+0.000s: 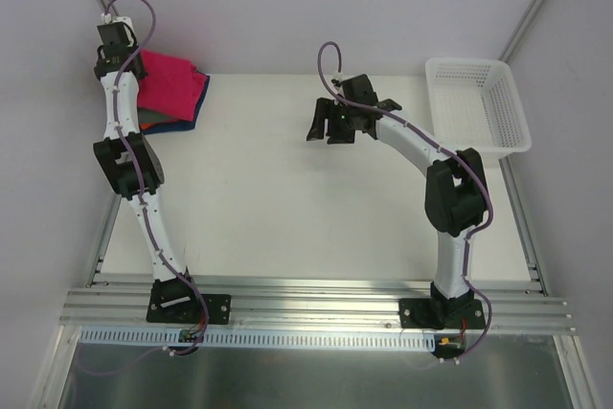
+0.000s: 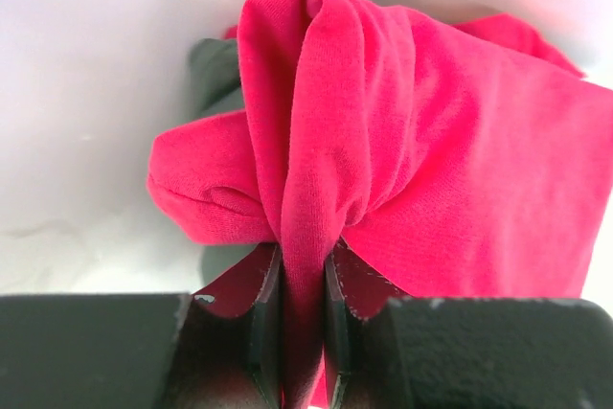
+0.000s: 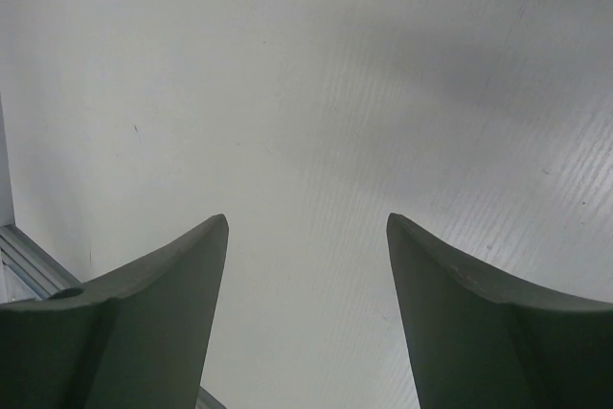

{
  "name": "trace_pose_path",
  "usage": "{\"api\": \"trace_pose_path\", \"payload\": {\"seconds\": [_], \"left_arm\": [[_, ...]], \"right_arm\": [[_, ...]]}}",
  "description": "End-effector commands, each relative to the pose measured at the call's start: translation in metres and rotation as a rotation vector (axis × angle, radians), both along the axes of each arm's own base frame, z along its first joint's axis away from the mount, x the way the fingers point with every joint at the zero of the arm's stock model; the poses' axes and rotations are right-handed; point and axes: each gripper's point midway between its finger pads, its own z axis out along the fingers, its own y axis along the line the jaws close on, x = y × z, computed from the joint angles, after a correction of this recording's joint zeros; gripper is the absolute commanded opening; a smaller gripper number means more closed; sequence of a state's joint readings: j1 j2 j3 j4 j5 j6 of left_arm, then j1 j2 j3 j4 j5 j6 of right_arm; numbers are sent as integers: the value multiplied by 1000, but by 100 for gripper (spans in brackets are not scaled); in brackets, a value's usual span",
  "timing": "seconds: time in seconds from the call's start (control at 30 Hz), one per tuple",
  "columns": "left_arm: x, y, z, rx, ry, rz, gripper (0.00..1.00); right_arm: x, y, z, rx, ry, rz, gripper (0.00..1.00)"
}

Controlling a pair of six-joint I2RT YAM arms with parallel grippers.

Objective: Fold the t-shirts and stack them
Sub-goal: Put the neatly folded tshirt into the corner of the board with the left arm

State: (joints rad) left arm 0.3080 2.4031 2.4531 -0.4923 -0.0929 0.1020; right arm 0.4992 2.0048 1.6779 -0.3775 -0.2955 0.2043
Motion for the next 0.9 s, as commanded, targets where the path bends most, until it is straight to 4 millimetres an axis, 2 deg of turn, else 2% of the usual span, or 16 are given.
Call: {"api": "trace_pose_path", "payload": {"seconds": [0.0, 0.2, 0.33, 0.47, 0.77, 0.8, 0.83, 0.87], "left_arm": [[-5, 30, 79, 122, -155, 69, 0], [-13, 50, 84, 176, -153, 135, 0], [-14, 53, 83, 195, -140, 128, 0], [-17, 55, 52, 192, -66, 132, 0], [-15, 52, 8, 178, 19, 117, 0], [-15, 52, 6, 178, 26, 122, 4], [-15, 50, 1, 174, 33, 122, 35], [-15, 48, -1, 172, 39, 120, 48]], "right_arm": [[3, 5, 28, 20, -71, 12, 72], [1, 3, 28, 17, -73, 10, 72], [1, 4, 26, 15, -71, 12, 72], [3, 5, 23, 17, -63, 9, 72], [1, 3, 20, 7, -61, 10, 72], [1, 4, 21, 9, -62, 11, 72], [0, 3, 19, 7, -58, 9, 72], [0, 2, 18, 4, -57, 11, 72]]}}
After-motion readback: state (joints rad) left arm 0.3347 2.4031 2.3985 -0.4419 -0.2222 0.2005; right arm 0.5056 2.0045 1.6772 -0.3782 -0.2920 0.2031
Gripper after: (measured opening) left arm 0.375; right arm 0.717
